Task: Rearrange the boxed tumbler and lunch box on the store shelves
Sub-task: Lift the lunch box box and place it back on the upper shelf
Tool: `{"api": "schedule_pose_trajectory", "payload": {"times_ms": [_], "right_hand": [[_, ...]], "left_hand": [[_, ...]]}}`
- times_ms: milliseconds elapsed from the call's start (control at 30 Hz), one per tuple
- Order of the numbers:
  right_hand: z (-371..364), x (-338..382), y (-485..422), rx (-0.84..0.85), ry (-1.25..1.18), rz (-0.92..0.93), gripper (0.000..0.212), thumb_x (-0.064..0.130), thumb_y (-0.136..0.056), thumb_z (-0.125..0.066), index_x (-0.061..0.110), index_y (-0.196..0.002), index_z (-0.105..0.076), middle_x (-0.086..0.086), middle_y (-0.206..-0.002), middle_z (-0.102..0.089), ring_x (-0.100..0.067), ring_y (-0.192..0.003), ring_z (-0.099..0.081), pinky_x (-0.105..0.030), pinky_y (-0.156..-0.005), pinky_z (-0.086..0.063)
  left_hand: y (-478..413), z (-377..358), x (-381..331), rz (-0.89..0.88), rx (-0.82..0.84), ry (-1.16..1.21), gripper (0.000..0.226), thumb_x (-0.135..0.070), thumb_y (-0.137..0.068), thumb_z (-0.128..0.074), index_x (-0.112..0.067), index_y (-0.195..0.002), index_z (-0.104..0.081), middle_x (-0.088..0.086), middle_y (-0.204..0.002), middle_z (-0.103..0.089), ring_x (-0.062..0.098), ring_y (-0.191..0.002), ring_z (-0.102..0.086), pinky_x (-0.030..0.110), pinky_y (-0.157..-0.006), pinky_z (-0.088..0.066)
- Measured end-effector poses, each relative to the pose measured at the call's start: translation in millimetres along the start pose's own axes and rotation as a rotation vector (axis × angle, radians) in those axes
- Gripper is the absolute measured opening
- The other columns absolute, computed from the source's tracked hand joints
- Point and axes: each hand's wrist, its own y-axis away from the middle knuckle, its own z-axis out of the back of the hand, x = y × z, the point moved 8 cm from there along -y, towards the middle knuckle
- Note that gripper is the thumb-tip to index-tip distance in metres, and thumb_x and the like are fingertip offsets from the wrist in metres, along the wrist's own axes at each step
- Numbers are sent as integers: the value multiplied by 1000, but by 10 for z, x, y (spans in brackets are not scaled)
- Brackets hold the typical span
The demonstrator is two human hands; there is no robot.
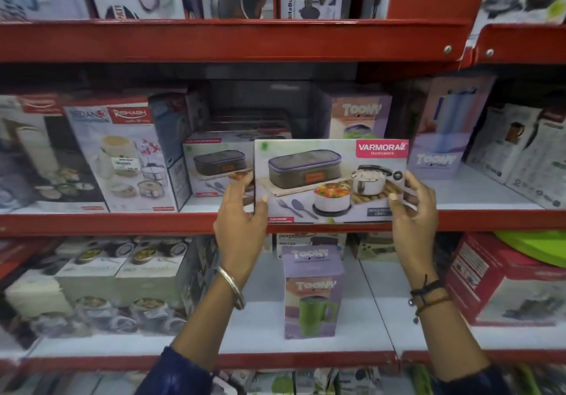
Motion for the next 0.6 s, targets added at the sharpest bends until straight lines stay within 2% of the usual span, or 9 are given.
{"api": "schedule_pose_trajectory", "payload": {"times_ms": [67,167,267,367,433,467,567,600], "right_hand": [[-70,12,113,17,4,-8,40,5,-88,-57,18,-126,-54,2,-120,-49,-16,-110,-52,-13,-87,-44],[-174,23,285,44,3,-13,40,5,-86,-59,19,-123,-56,0,-118,-51,-23,-107,-57,-18,-83,-48],[-250,24,418,72,3,-53,40,4,-87,-59,18,-124,-56,-1,-119,-50,-19,-104,-56,-6,-76,-47],[-317,45,515,91,7,-79,40,4,-86,-59,19,-124,-56,0,-120,-49,-19,-107,-55,-24,-86,-50],[-357,70,553,99,10,-83,41,5,-87,-59,21,-124,-55,2,-120,-49,-19,-110,-55,-30,-89,-51],[-376,96,559,96,8,-76,41,6,-87,-59,20,-125,-55,3,-119,-49,-17,-110,-54,-28,-89,-51],[-457,243,512,86,13,-28,45,18,-88,-63,18,-131,-51,1,-115,-47,-11,-107,-52,-6,-82,-45],[-505,286,475,88,20,-19,48,22,-87,-64,17,-132,-50,0,-113,-46,-12,-107,-51,-8,-82,-45]], "left_hand": [[31,157,101,18,-7,-40,39,-18,-85,-61,-23,-124,-56,0,-128,-61,22,-112,-59,42,-94,-50],[89,332,242,33,-19,-83,40,-15,-84,-62,-24,-123,-56,-1,-125,-62,21,-100,-61,36,-85,-50],[162,422,379,64,-12,-81,40,-13,-85,-62,-22,-124,-55,-1,-123,-62,18,-100,-61,33,-84,-49],[198,491,490,84,2,-75,41,-14,-84,-62,-26,-123,-55,-2,-120,-63,21,-100,-64,45,-84,-54],[195,541,523,81,-1,-86,42,-14,-84,-61,-26,-123,-55,-1,-119,-63,22,-99,-63,44,-82,-55],[184,569,531,79,-6,-89,41,-13,-84,-61,-24,-124,-55,0,-121,-62,23,-100,-63,42,-83,-54],[93,659,511,54,-30,-92,41,-12,-85,-61,-18,-125,-55,2,-126,-60,21,-105,-59,41,-88,-52],[45,687,504,40,-40,-88,41,-12,-85,-61,-17,-125,-55,3,-127,-60,21,-106,-59,42,-89,-52]]}}
